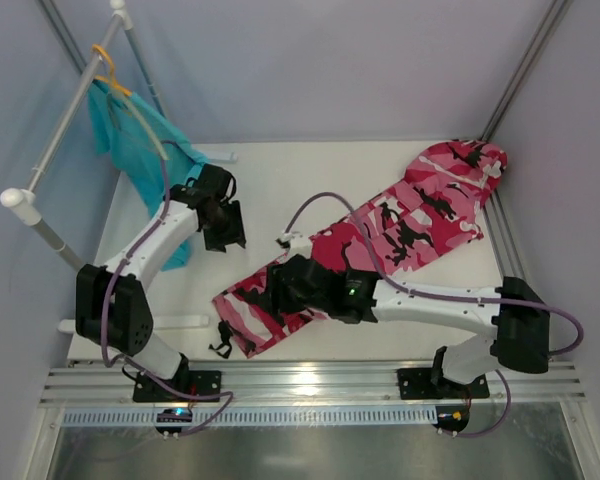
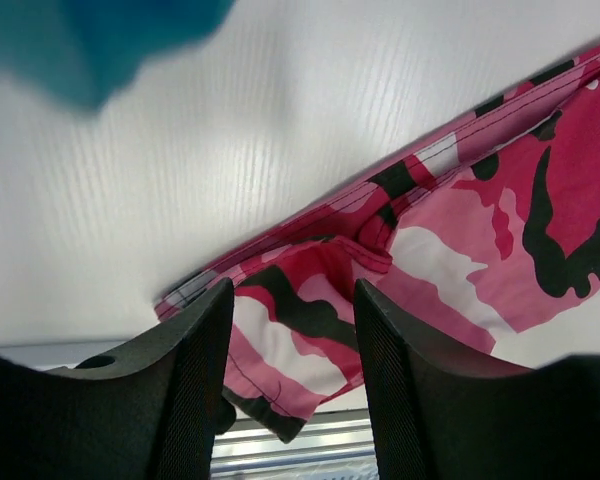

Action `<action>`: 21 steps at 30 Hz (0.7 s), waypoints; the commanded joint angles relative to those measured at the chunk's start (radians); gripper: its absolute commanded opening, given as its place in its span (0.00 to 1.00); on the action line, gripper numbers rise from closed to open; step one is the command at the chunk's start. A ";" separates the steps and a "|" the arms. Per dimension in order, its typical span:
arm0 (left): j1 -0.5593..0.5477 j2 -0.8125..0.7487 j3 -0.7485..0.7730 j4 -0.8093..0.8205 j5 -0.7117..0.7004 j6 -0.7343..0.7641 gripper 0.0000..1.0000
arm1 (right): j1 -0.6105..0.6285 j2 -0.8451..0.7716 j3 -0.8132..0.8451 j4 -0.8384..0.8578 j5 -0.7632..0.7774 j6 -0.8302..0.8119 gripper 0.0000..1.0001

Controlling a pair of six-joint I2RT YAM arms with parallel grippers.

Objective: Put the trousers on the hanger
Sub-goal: Fold the trousers

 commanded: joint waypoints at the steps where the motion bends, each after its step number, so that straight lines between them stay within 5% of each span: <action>1: -0.006 -0.076 -0.013 -0.070 -0.086 0.006 0.52 | -0.123 -0.059 0.017 -0.210 0.126 0.231 0.52; 5: -0.020 -0.180 -0.052 -0.075 -0.071 -0.001 0.52 | -0.286 0.008 0.155 -0.530 0.218 0.322 0.52; 14: -0.121 -0.327 -0.184 -0.044 0.055 -0.041 0.47 | -0.533 0.297 0.458 -0.702 0.229 0.345 0.51; 21: -0.176 -0.445 -0.363 0.057 0.145 -0.132 0.33 | -0.607 0.647 0.975 -1.033 0.206 0.325 0.45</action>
